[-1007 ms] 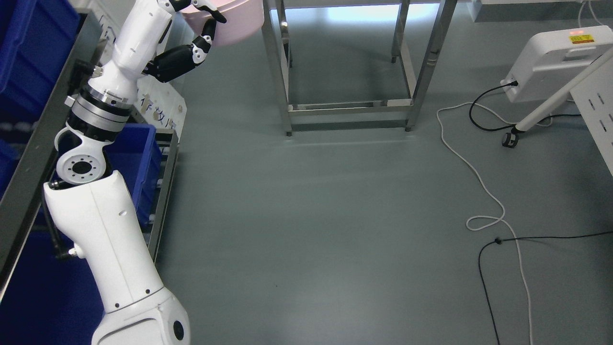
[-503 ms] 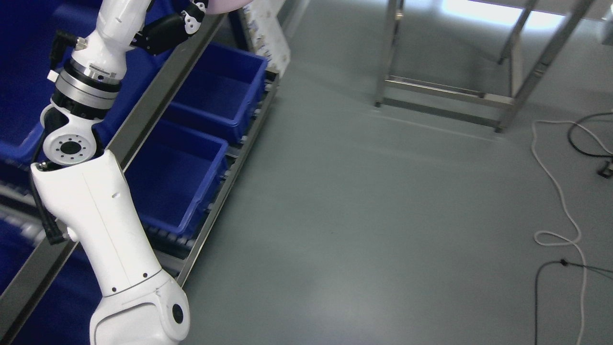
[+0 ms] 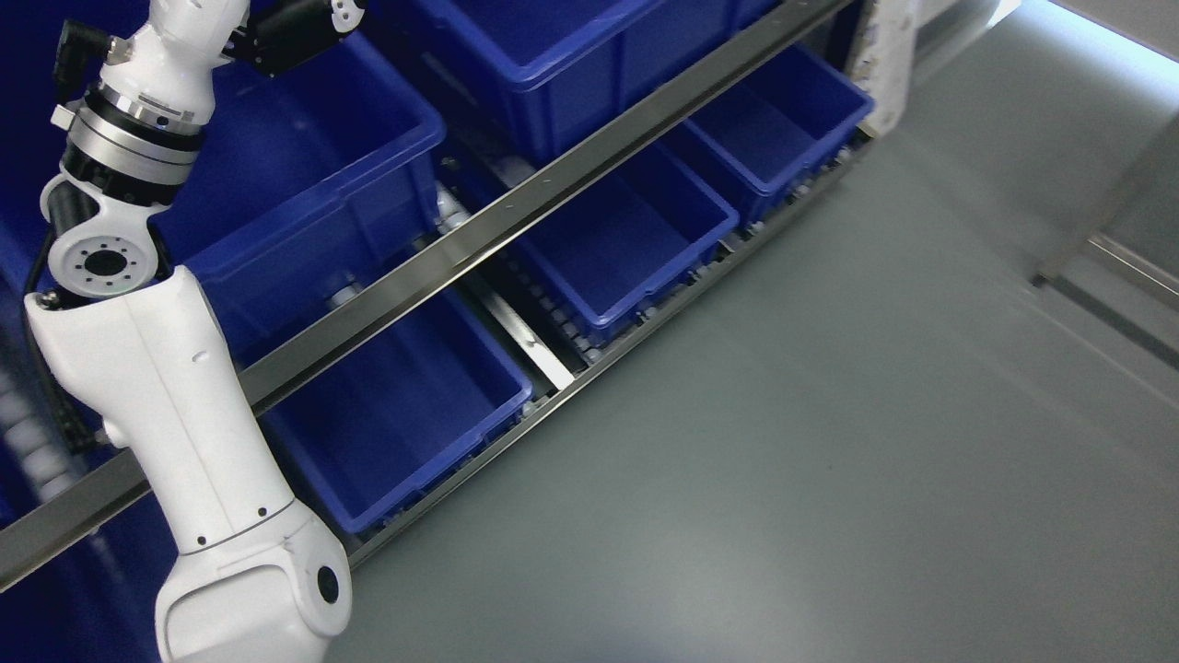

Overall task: Stack pink IKEA bowls on left shelf middle
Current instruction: 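Carry the stacked bowls while turning toward the blue bin shelf, then lower the stacked bowls into the blue bin on the middle shelf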

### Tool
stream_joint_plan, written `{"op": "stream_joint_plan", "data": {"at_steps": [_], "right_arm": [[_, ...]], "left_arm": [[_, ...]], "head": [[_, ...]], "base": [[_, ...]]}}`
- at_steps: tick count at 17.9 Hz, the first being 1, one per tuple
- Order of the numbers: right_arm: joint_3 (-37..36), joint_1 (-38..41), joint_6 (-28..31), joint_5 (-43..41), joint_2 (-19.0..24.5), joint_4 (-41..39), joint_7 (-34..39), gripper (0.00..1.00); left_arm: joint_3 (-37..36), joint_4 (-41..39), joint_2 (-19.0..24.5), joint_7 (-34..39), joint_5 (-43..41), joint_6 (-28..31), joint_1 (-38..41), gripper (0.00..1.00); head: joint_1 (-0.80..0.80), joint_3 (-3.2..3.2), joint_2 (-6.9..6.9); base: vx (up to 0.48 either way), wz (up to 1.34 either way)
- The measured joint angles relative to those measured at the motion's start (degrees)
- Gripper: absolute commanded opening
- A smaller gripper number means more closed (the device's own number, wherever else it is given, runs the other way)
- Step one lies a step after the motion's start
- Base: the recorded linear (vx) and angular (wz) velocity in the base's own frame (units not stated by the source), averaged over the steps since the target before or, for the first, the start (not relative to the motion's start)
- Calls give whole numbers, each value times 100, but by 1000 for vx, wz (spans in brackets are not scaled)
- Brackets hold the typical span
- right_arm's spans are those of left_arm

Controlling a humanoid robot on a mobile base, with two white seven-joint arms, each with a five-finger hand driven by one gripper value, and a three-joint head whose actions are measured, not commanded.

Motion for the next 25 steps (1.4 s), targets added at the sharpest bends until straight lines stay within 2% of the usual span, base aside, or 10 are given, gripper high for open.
{"op": "stream_joint_plan", "data": {"at_steps": [15, 25], "right_arm": [[0, 0, 0, 0, 0, 0, 29, 100], [0, 1, 0, 0, 0, 0, -6, 100]], "left_arm": [[-143, -2, 233, -22, -266, -3, -99, 2], [-191, 23, 254, -20, -392, -4, -101, 2]], "head": [[0, 0, -1], [0, 0, -1]], "base": [[-20, 375], [-2, -12]]}}
